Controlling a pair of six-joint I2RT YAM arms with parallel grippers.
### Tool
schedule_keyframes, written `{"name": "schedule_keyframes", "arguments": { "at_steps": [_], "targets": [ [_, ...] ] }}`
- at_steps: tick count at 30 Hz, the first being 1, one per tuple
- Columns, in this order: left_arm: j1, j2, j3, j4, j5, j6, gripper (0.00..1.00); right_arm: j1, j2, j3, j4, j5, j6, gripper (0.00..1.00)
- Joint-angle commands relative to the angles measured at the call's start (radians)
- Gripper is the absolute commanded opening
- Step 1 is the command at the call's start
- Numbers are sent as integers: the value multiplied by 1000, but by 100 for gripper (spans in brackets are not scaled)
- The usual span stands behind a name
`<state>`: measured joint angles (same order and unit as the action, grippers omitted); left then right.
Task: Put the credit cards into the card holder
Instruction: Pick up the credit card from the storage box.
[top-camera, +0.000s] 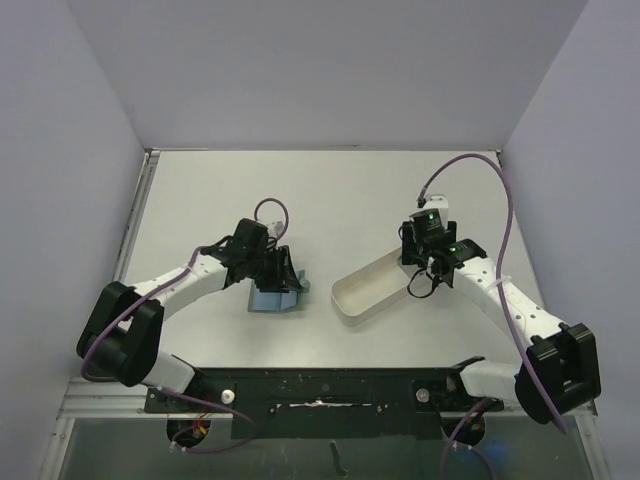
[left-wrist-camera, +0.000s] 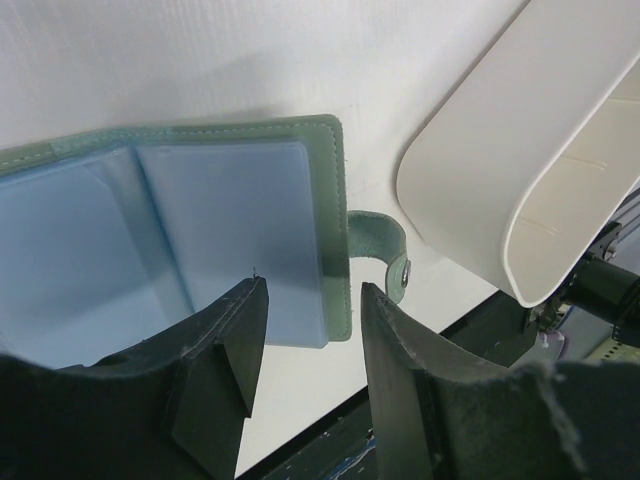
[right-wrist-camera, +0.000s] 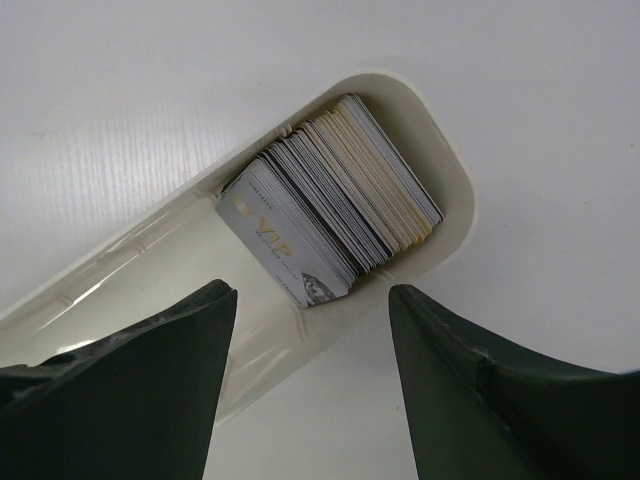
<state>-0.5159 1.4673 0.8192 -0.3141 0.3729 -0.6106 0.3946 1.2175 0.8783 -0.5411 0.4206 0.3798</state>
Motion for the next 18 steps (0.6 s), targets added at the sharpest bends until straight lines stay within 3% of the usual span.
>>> {"name": "schedule_keyframes", "arguments": {
  "at_steps": [1,7,18],
  "targets": [
    [24,-25,6,41,46,28,40,-12,39,58,22,-7,-112,62],
    [39,-15,5,35,79,31,41,-17,43,33,104,-55,-236,62],
    [60,14,-3,59,130,6,41,-26,187,86,78,-101,-410,69]
  ]
}}
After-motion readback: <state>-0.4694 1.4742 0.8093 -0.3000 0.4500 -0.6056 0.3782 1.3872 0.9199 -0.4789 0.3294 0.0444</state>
